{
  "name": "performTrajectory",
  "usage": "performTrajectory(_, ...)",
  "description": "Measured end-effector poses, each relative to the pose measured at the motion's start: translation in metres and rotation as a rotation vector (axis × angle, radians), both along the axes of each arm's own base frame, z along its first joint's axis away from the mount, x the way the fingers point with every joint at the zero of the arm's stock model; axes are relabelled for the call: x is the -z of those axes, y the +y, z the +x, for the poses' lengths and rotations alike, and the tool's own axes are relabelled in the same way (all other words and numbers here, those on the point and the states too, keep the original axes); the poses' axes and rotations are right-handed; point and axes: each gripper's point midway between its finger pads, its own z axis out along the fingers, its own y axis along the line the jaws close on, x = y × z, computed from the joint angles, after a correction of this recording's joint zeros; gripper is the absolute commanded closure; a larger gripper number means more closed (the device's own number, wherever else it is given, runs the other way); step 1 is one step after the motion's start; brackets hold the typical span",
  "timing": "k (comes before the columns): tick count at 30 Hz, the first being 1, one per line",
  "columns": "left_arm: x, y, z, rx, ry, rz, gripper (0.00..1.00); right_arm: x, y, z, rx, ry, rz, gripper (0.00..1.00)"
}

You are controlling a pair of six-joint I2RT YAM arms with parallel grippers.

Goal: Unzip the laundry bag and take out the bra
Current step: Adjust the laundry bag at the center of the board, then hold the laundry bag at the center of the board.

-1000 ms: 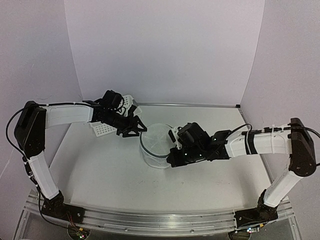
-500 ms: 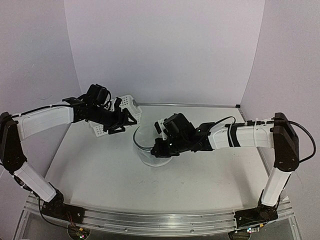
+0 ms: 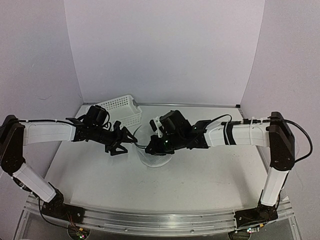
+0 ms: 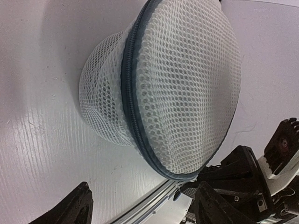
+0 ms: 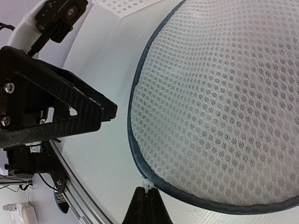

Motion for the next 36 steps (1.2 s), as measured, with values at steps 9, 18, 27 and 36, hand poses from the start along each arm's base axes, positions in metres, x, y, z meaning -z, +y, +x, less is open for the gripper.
performTrajectory(9, -0.019, -0.019, 0.013, -0.018, -0.021, -0.136, 0.27, -0.004, 0.008, -0.009, -0.042, 0.014, 0.020, 1.00)
performTrajectory(18, 0.004, -0.031, 0.009, -0.012, 0.037, -0.140, 0.34, -0.009, 0.015, -0.014, -0.063, 0.004, 0.043, 1.00)
performTrajectory(27, 0.005, -0.036, 0.007, 0.000, 0.045, -0.150, 0.62, -0.010, 0.016, -0.014, -0.064, 0.001, 0.047, 1.00)
performTrajectory(36, 0.006, -0.036, 0.006, -0.004, 0.052, -0.150, 0.95, 0.006, 0.010, -0.020, -0.066, 0.015, 0.019, 1.00)
